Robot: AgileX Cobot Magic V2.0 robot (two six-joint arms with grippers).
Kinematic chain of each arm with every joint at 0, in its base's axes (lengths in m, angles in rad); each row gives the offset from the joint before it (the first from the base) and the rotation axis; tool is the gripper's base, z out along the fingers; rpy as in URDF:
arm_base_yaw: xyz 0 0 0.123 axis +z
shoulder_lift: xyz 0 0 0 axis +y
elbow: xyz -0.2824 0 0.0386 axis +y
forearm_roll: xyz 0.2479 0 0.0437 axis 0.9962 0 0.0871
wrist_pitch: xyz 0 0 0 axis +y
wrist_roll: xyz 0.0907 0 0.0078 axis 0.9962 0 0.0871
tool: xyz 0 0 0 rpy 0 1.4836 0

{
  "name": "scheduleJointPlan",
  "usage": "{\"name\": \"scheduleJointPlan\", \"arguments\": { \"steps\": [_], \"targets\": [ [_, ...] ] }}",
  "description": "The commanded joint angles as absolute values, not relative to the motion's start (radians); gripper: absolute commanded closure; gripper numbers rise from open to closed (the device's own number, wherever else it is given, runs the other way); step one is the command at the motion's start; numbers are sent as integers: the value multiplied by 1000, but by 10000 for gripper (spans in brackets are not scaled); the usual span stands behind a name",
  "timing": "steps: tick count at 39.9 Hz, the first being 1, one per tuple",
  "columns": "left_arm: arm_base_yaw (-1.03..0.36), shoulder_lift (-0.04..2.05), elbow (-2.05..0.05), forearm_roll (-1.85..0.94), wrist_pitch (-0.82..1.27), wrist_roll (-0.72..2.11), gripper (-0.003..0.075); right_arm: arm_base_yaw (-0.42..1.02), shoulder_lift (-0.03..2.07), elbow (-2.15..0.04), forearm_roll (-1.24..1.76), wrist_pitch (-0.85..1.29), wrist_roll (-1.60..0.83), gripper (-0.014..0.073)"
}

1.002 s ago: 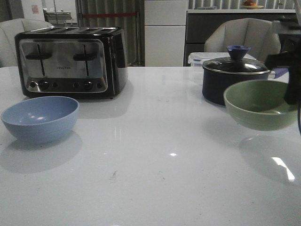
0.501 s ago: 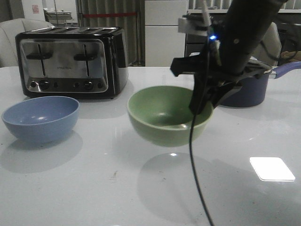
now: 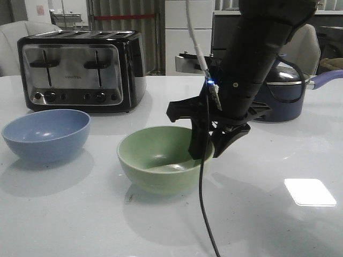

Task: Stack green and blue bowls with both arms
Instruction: 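Slide the green bowl with the right gripper toward the table center, then release the green bowl and raise the right gripper away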

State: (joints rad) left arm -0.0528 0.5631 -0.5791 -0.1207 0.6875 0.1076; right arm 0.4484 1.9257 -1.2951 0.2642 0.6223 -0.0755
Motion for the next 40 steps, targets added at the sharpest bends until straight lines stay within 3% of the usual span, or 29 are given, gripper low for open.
{"name": "scheduleJointPlan", "arguments": {
  "steps": [1, 8, 20, 40],
  "targets": [
    [-62, 572, -615, -131, 611, 104, 172, 449, 1845, -1322, 272, 563, -83, 229],
    [-62, 572, -615, -131, 611, 104, 172, 459, 1720, -1297, 265, 521, -85, 231],
    [-62, 572, -603, -131, 609, 104, 172, 525, 1367, -1046, 143, 474, -96, 231],
    [-91, 599, -610, -133, 592, 108, 172, 525, 699, -629, 125, 604, -80, 231]
  ]
}}
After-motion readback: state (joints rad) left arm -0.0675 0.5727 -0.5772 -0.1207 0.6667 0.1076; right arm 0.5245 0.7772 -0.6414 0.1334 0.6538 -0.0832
